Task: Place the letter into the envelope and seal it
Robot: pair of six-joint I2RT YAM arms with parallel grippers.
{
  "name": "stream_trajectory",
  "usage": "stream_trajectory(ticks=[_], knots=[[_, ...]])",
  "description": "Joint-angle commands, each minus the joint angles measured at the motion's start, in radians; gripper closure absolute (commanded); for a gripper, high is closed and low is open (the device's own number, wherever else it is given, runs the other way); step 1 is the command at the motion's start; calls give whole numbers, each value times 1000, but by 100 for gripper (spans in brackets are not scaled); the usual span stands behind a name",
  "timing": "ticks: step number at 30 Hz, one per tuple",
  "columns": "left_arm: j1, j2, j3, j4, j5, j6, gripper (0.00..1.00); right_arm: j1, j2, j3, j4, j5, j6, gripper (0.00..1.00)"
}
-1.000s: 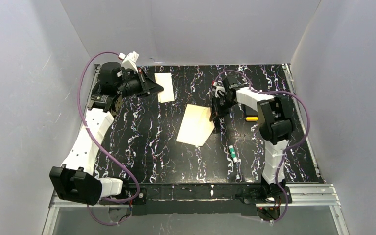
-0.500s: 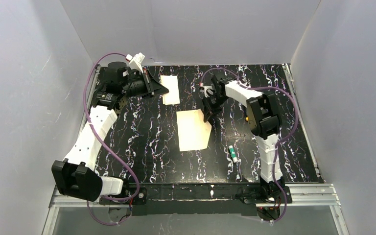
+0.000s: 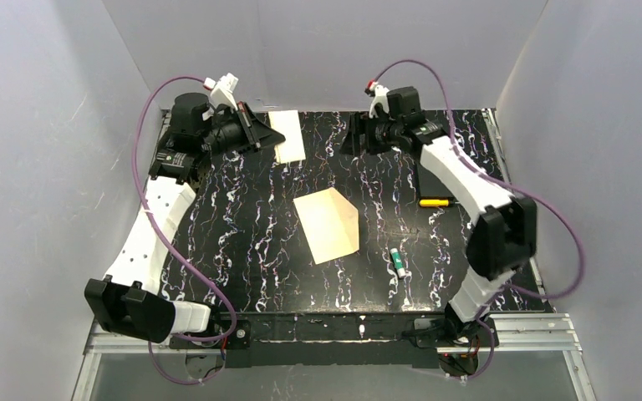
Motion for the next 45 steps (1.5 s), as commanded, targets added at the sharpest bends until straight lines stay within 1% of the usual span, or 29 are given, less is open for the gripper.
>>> stream_trajectory(ticks=[1,3,4,6,8,10,12,13,14,18,22,28,30,35,36,39,41,42,43,44,45], knots=[[-2,-18,82,-50,-146,-97,100,147,-187,-110,290,27,7,19],[-2,-21,96,-125,-257,-163,100,255,-248,-151,345,201,-33,19],[-2,-20,105,-163,-303,-198,100,300,-279,-188,403,267,-46,19],[-2,-15,123,-226,-341,-268,100,384,-345,-270,560,419,-96,20],[-2,-8,140,-262,-343,-322,100,456,-374,-315,629,498,-209,20],[-2,0,162,-293,-335,-359,100,525,-356,-300,623,545,-351,20],[-2,14,204,-341,-335,-369,100,588,-332,-273,612,605,-513,21],[-2,23,230,-380,-345,-368,100,612,-328,-276,628,634,-612,21],[-2,29,249,-410,-357,-370,100,632,-324,-285,660,656,-665,21],[-2,36,276,-454,-350,-385,100,672,-313,-315,792,699,-816,22],[-1,25,261,-477,-366,-408,100,692,-301,-325,910,762,-877,25],[-1,23,257,-474,-350,-436,100,696,-262,-294,906,731,-910,24],[-1,20,257,-474,-356,-436,100,696,-254,-287,890,700,-917,24],[-1,19,256,-474,-358,-436,100,696,-238,-286,915,658,-946,27],[0,20,256,-474,-357,-436,100,696,-235,-287,931,660,-954,30],[-1,19,247,-476,-363,-437,100,696,-226,-272,989,703,-943,44],[0,16,244,-476,-366,-436,100,696,-223,-248,978,710,-931,51],[1,16,243,-476,-366,-436,100,696,-222,-239,973,705,-930,57],[0,17,243,-475,-365,-438,100,696,-222,-235,968,701,-926,67],[0,16,244,-471,-361,-436,100,696,-224,-234,964,697,-926,81],[0,15,244,-467,-356,-436,100,696,-225,-235,964,695,-927,89]])
